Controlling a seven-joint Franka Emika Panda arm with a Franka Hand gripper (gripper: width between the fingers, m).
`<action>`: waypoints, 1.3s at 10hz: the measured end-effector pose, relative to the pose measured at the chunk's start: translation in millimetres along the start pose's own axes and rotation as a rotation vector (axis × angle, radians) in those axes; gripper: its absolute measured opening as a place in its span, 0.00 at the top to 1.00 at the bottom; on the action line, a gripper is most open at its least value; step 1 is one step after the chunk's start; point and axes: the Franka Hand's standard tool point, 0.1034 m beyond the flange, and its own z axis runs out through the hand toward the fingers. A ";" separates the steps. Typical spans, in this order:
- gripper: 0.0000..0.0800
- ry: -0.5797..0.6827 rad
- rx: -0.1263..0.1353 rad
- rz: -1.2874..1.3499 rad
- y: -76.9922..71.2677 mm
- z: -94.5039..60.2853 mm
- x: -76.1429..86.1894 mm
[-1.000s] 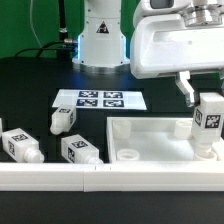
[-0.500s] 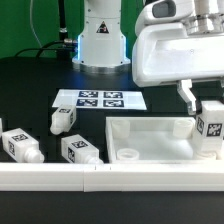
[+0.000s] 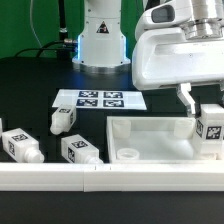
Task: Assemble one leg
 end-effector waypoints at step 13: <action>0.19 -0.131 0.015 0.021 -2.2 0.4 3.0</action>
Offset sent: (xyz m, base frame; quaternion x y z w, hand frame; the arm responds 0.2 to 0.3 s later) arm 0.0000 0.0000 0.0000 0.0000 0.0000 0.0000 1.0000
